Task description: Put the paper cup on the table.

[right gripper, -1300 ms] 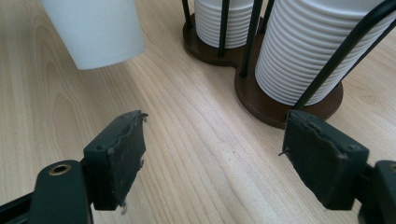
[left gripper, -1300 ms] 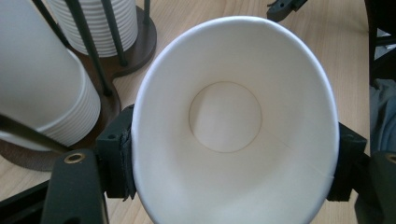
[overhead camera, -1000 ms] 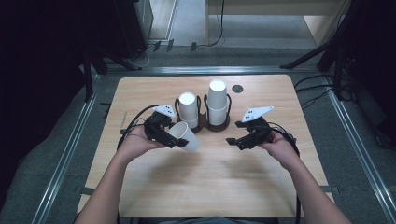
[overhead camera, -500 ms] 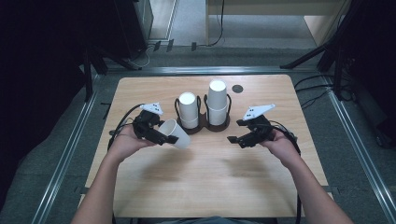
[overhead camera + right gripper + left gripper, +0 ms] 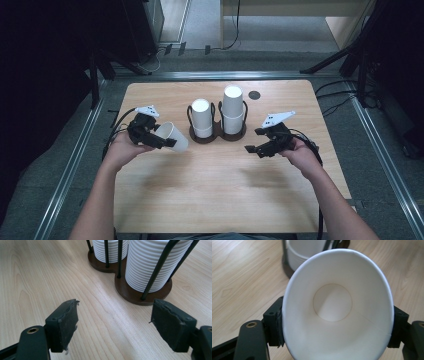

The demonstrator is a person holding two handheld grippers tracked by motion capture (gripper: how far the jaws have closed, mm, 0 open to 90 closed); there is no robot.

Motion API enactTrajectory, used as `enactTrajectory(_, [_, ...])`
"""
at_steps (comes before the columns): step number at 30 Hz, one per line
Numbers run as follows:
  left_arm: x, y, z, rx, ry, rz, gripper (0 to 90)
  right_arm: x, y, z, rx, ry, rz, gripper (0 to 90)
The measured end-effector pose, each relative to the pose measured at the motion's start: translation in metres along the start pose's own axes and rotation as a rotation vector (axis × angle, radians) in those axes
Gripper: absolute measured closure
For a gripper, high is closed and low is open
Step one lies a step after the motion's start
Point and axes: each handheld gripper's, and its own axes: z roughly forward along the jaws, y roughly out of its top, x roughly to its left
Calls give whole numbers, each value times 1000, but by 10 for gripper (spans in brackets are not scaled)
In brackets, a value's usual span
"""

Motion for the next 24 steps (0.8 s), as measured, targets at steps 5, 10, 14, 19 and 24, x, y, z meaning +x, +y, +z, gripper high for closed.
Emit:
enactTrajectory(5, [13,-5,-4,9,31,-38,243,0,0,2,-5,10,3,218])
enactTrajectory(10, [24,-8,-7,31,94,-64,242,1,-2,2,3,2,-1,218])
enactTrajectory(14, [32,-9,-8,57,125,-93,241,1,-5,0,4,-4,3,218])
enactTrajectory(19, [44,-10,-10,73,157,-136,241,1,-10,-1,14,-11,6,218])
enactTrajectory(24, [55,-12,-8,99,190,-165,240,2,-14,-4,18,-23,11,218])
